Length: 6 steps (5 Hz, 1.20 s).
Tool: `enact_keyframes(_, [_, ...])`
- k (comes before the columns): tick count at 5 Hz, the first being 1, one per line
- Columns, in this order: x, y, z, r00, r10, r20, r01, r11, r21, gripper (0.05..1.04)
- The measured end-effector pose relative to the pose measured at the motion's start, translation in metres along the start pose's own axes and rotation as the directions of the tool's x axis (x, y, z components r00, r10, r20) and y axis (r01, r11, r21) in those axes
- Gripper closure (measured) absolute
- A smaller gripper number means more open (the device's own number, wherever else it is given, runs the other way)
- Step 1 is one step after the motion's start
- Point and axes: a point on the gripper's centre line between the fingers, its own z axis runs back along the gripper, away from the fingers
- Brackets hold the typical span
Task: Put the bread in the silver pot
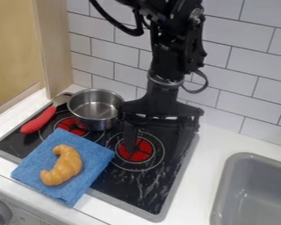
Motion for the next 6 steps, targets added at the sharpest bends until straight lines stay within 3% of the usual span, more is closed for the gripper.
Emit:
enact_keyframes(2, [-0.011,0.025,-0.014,0.998,-0.027,-0.059,0.032,0.996,0.079,0.085])
enact_keyframes(4, [-0.01,0.082,-0.005,0.997,-0.011,-0.076,0.017,0.996,0.083,0.085])
enact_keyframes(5, [-0.001,0.105,-0.01,0.987,-0.121,-0.103,0.125,0.992,0.033,0.085])
enact_keyframes(6, [-0.005,0.105,-0.026,0.968,-0.228,-0.103,0.23,0.973,0.01,0.085])
